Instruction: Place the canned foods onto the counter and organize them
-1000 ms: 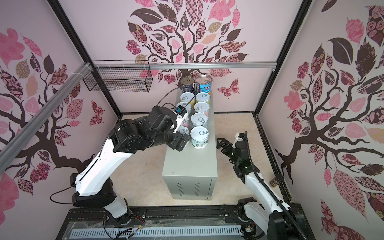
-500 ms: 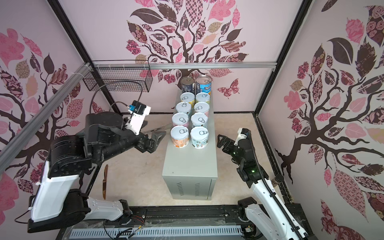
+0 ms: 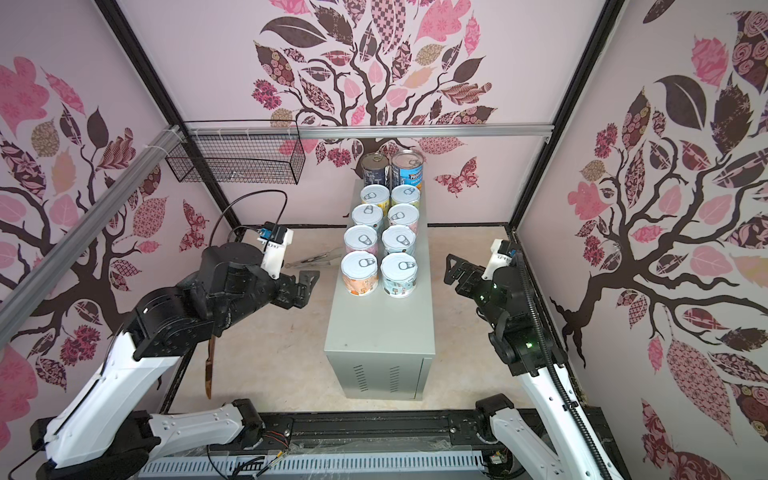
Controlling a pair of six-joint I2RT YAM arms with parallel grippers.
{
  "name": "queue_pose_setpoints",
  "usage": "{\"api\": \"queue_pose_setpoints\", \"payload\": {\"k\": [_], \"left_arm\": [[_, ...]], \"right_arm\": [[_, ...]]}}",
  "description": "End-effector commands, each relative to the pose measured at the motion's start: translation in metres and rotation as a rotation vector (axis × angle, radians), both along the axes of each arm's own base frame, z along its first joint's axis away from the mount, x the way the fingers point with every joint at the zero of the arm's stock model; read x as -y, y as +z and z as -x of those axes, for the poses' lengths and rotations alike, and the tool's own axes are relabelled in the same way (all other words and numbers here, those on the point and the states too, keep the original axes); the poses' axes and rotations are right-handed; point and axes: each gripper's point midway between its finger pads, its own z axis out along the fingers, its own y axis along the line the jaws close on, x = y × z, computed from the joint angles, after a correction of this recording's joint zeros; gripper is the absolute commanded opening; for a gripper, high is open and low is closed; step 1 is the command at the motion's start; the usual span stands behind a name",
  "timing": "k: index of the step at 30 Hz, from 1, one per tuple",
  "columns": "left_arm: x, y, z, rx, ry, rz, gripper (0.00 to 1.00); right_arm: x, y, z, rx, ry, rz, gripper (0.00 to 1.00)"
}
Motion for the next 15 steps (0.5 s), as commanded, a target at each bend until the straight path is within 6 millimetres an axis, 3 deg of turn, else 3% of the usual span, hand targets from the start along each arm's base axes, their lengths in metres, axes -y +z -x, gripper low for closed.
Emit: {"api": "queue_pose_setpoints", "payload": {"k": [1, 7, 15], "left_arm": [[0.007, 0.006, -0.009, 0.03, 0.016, 0.055, 0.89], [0.011, 0.002, -0.019, 0.034, 0.043, 0.056, 0.89], [0.022, -0.005, -0.026, 0.021, 0.033, 0.06, 0.87]], "right_arm": [[-0.011, 0.002, 0.005, -0.035, 0.052, 0.064, 1.0], [-0.031, 0.012, 0.008, -0.026, 0.085, 0.164, 1.0], [-0.038, 0.013, 0.005, -0.031, 0.118, 0.215, 1.0]]}}
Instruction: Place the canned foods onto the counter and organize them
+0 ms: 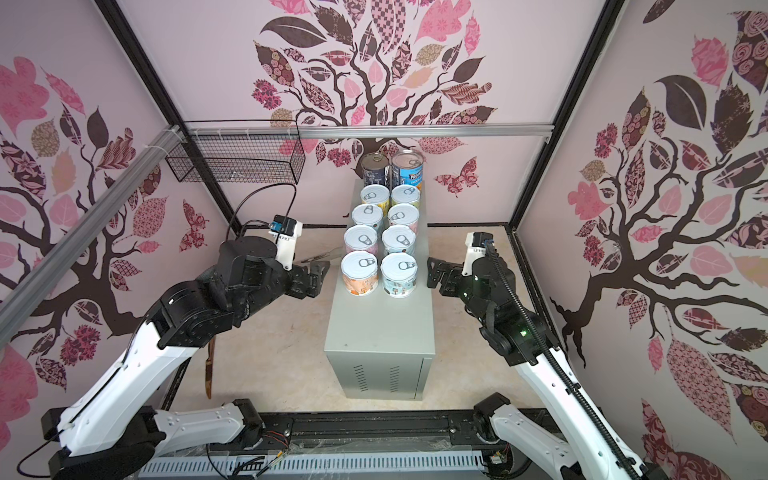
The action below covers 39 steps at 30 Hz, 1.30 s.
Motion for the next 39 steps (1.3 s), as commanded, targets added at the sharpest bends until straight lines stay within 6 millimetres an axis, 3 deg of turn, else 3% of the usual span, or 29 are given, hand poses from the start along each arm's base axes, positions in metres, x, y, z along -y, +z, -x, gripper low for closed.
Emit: {"api": "queue_pose_setpoints", "payload": {"k": [1, 5, 15, 32, 35, 39], "left_arm": [[0.005, -0.005, -0.006, -0.001, 0.007, 0.014, 0.87], [0.013, -0.009, -0.008, -0.015, -0.013, 0.024, 0.86], [0.033, -0.024, -0.013, -0.057, -0.055, 0.057, 0.84], [0.055, -0.037, -0.015, -0.107, -0.103, 0.104, 0.82], [0.049, -0.034, -0.014, -0.097, -0.083, 0.1, 0.83], [0.028, -0.012, -0.01, -0.03, -0.042, 0.107, 0.84]], "right_arm": [[0.001, 0.004, 0.0, 0.002, 0.006, 0.05, 1.0], [-0.007, 0.011, -0.002, 0.02, 0.025, 0.062, 1.0], [-0.048, 0.012, 0.004, 0.034, 0.088, 0.173, 1.0], [-0.032, 0.027, 0.007, 0.088, 0.029, 0.188, 1.0], [-0.028, 0.032, 0.009, 0.093, 0.019, 0.195, 1.0], [-0.014, 0.042, 0.013, 0.126, -0.03, 0.201, 1.0]]}}
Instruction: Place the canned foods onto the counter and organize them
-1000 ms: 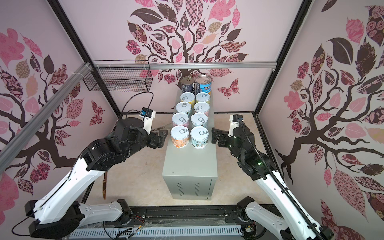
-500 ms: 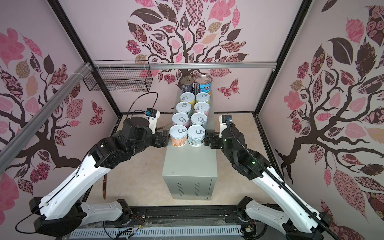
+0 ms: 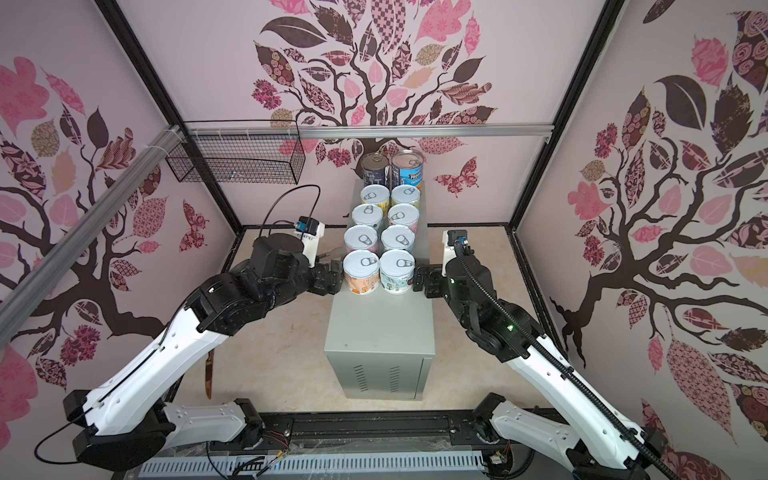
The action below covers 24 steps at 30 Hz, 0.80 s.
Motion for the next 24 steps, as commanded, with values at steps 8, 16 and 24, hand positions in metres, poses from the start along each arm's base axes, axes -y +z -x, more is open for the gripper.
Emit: {"api": "queue_pose_setpoints", "payload": {"k": [8, 16, 24], "left_arm": [[-0.043, 0.035, -0.009, 0.047, 0.067, 0.086, 0.85], [-0.047, 0.034, -0.041, 0.025, 0.1, 0.12, 0.84], [-0.031, 0.03, -0.067, 0.011, 0.107, 0.115, 0.83]], "right_arm": [[0.025, 0.053, 0.006, 0.116, -0.081, 0.004, 1.0], [0.031, 0.06, -0.021, 0.094, -0.077, -0.07, 1.0], [0.013, 0.058, -0.046, 0.071, -0.049, -0.112, 1.0]]}}
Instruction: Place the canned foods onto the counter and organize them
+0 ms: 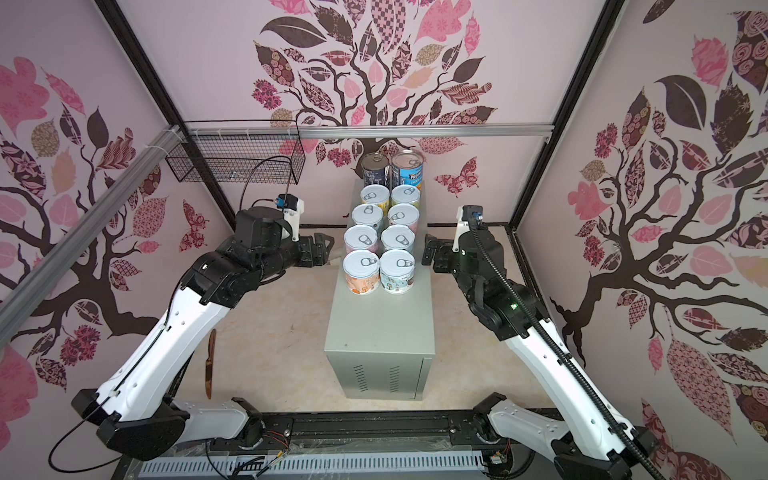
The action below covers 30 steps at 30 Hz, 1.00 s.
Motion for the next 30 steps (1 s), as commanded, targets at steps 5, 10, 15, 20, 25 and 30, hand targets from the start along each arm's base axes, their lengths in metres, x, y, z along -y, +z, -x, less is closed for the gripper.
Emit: {"api": "queue_pose_setpoints", "payload": {"k": [5, 10, 15, 20, 25, 30], "left_arm": [[0.013, 0.016, -0.014, 0.038, -0.019, 0.047, 0.82], [0.022, 0.012, -0.02, 0.024, -0.036, 0.061, 0.81], [0.03, 0.011, -0.023, 0.016, -0.055, 0.073, 0.8], [0.044, 0.009, -0.022, 0.007, -0.085, 0.069, 0.8], [0.054, 0.004, -0.021, 0.002, -0.096, 0.05, 0.8], [0.052, 0.003, -0.019, 0.0, -0.086, 0.041, 0.8]], "right_arm": [[-0.008, 0.018, -0.012, 0.031, 0.036, -0.079, 1.0], [-0.011, 0.019, -0.016, 0.029, 0.045, -0.083, 1.0], [-0.015, 0.015, -0.02, 0.019, 0.06, -0.093, 1.0], [-0.015, 0.013, -0.019, 0.017, 0.063, -0.099, 1.0], [-0.014, 0.013, -0.017, 0.02, 0.061, -0.104, 1.0], [-0.016, 0.01, -0.017, 0.012, 0.07, -0.112, 1.0]]}}
